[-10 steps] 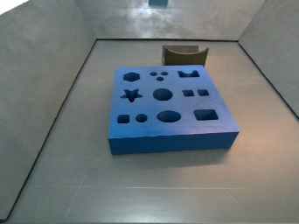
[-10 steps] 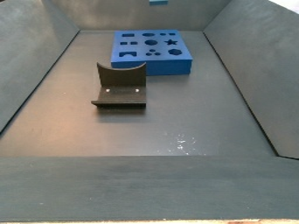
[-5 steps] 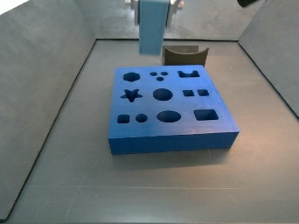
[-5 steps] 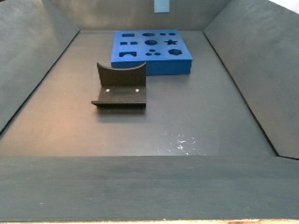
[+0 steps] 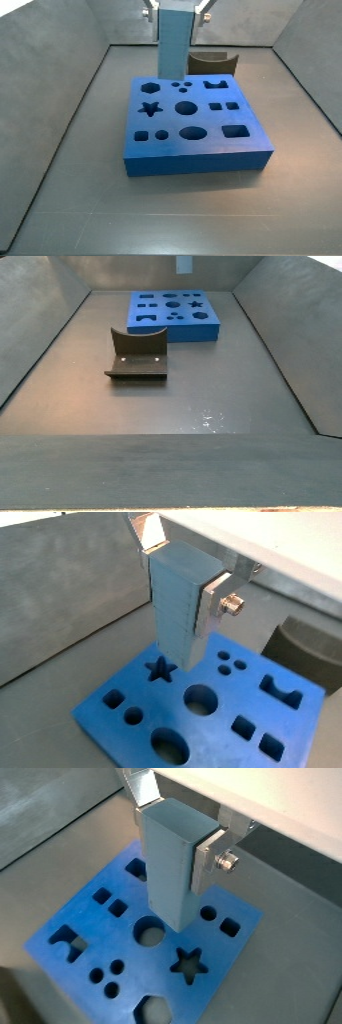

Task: Pick up the rectangle object. Move up. Place the rectangle object on the fixture. Regrasp the rectangle object. Move to above the board. Insert the rectangle object.
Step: Move to above the board, then insert the rectangle object.

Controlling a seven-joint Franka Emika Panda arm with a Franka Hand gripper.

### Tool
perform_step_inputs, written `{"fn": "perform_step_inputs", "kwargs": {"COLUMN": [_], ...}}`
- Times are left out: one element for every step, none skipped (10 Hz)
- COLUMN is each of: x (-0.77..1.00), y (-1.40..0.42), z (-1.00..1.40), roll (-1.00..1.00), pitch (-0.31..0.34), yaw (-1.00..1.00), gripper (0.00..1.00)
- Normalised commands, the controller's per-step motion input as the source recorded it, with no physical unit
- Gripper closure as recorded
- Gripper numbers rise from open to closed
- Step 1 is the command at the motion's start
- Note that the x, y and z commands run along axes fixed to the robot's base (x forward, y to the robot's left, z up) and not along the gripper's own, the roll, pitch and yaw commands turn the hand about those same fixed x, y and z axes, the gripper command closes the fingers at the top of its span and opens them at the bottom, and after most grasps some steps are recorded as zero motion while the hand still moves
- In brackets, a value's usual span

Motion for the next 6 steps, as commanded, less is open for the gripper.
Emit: {"fn": "perform_step_inputs", "kwargs": {"x": [-0.05,-0.04,-0.04,0.01,0.25,0.21], "y": [0.02,0.03,0.02,0.0,0.0,0.0], "z": [0.01,0.0,0.0,0.0,-0.09,-0.17], "roll": [-0.75,-0.44,-0.35,0.0,0.25,0.16], "pitch": [-0.051,-0.048,-0.044,0.006,0.16,0.097], "yaw": [-0.01,-0.01,-0.01,0.0,0.0,0.0], "gripper": [1.0,1.0,1.0,1.0,1.0,1.0]}}
